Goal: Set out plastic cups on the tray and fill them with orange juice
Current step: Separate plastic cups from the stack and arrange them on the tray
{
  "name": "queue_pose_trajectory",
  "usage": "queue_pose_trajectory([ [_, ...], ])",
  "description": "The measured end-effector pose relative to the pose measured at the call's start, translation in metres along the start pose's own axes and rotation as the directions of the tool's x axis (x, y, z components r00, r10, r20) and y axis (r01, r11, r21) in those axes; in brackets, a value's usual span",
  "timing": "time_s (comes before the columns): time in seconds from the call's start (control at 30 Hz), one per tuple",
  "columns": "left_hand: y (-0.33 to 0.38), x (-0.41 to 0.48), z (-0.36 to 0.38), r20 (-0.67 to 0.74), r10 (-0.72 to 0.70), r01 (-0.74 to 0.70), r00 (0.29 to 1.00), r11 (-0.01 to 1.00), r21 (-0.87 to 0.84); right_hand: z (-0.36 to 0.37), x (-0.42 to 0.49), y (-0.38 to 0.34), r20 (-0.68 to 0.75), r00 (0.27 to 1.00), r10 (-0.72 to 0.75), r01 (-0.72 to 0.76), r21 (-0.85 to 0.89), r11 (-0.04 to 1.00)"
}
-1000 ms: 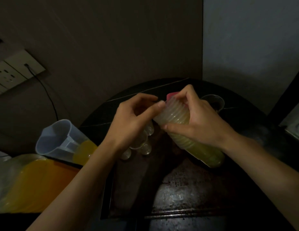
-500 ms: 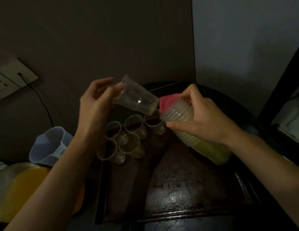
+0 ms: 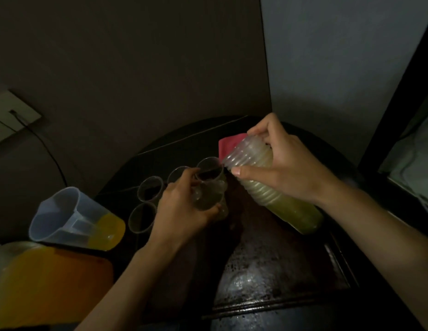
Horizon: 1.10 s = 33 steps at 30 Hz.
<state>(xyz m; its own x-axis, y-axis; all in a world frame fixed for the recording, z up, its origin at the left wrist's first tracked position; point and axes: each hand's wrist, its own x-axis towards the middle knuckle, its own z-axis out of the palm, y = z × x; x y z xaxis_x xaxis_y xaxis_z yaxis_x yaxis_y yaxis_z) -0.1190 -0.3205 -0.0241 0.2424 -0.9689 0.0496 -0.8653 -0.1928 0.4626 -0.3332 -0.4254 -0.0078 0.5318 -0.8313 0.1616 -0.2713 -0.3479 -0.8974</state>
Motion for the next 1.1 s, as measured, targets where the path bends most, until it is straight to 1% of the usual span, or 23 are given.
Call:
queue_pose_trajectory([
  [0.17,-0.002,0.004,0.004,0.029,0.01,-0.012,1.0,0.998,0.067,0.0,0.001,0.0,0.031,1.0,-0.002,0.001,0.008,1.0],
  [0.43,-0.005,0.008,0.003,0.075,0.024,-0.034,0.997,0.99,0.136,0.001,0.001,0.001,0.024,1.0,-0.002,0.002,0.001,1.0],
  [0.73,-0.009,0.01,0.004,0.049,0.023,-0.029,0.999,0.991,0.132,0.002,0.002,0.003,0.017,1.0,-0.006,0.006,-0.003,1.0],
  [0.83,-0.012,0.009,0.005,0.031,0.046,-0.05,0.998,0.992,0.118,0.003,0.002,0.004,0.02,1.0,-0.011,0.011,0.006,1.0],
  [1.1,-0.015,0.013,0.004,0.07,0.058,-0.067,0.996,0.989,0.13,0.004,0.003,0.004,0.004,1.0,-0.025,0.025,-0.007,1.0],
])
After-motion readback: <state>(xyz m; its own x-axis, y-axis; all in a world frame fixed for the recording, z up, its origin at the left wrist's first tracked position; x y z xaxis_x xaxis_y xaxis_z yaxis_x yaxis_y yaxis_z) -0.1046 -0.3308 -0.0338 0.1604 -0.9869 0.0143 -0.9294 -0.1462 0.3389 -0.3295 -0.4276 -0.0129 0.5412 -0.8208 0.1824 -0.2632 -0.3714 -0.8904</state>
